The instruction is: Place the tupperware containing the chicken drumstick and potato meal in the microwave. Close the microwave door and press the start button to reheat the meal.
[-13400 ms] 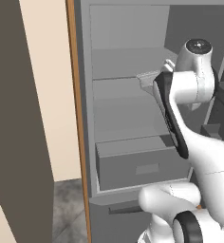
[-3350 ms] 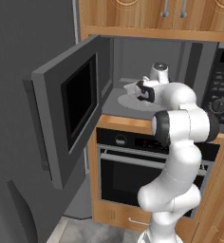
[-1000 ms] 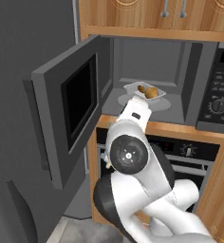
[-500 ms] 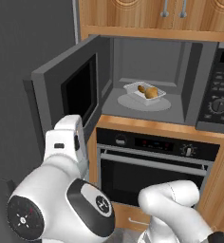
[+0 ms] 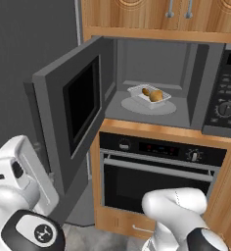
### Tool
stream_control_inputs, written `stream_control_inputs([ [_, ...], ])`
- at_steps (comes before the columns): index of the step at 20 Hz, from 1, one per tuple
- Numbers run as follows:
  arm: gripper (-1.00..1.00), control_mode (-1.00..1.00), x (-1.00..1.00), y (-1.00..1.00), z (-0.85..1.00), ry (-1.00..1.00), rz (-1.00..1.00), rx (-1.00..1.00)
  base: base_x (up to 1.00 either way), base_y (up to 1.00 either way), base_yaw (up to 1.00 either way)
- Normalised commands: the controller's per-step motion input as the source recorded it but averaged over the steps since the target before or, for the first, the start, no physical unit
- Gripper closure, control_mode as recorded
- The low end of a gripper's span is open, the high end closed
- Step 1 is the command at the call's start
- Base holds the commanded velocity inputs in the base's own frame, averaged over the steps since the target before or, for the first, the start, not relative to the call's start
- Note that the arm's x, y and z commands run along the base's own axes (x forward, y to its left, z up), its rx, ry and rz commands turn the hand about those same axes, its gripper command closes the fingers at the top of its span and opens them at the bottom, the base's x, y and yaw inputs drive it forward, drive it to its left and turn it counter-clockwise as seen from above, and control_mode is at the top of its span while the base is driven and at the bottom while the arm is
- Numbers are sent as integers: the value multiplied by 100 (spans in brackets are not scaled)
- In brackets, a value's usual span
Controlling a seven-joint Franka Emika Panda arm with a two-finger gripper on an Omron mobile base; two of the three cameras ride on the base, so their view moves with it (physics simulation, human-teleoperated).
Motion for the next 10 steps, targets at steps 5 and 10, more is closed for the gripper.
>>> stream_control_inputs([
  [5, -100, -100, 46, 10, -34, -4, 12, 1, 0, 0, 0],
  [10, -100, -100, 63, 0, -32, -1, 21, 4, 0, 0, 0],
])
